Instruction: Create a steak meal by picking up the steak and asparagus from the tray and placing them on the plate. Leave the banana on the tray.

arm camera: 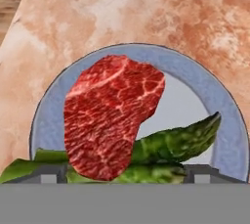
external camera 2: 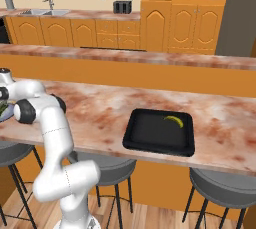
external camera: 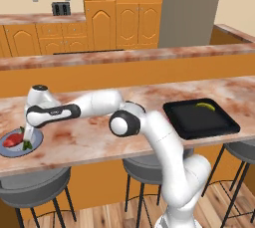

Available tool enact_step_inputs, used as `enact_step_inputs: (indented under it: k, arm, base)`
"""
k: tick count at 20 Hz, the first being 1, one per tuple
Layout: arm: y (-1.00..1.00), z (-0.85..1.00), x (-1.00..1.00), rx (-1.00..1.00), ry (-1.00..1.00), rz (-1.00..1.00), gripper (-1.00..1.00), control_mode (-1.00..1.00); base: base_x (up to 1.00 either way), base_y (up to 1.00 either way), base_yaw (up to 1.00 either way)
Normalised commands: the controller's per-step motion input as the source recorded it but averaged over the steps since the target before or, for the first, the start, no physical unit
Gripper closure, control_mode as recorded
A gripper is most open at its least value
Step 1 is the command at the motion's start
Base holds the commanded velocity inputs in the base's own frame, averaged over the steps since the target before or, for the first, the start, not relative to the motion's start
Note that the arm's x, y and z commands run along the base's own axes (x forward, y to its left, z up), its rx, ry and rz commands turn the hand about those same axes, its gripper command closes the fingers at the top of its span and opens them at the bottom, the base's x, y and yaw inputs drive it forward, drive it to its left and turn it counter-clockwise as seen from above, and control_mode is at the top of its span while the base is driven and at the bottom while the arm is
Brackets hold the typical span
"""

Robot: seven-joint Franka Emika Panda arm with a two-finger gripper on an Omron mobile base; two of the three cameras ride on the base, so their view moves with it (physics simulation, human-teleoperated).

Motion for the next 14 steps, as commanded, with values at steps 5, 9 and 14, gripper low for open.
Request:
enact_step_inputs:
  k: [5, 9, 14]
  arm:
    - [-0.62, 0.00, -0.22, 0.00, 0.00, -0.07, -1.00, -1.00]
    - [-0.88, -0.15, -0.65, 0.00, -0.01, -0.08, -1.00, -1.00]
    - [-1.00, -0.07, -0.82, 0.06, -0.14, -0.10, -1.00, -1.00]
  base:
    - [0.00, 0.00, 0.00]
    - [0.00, 0.00, 0.00]
    - [0.00, 0.00, 0.00]
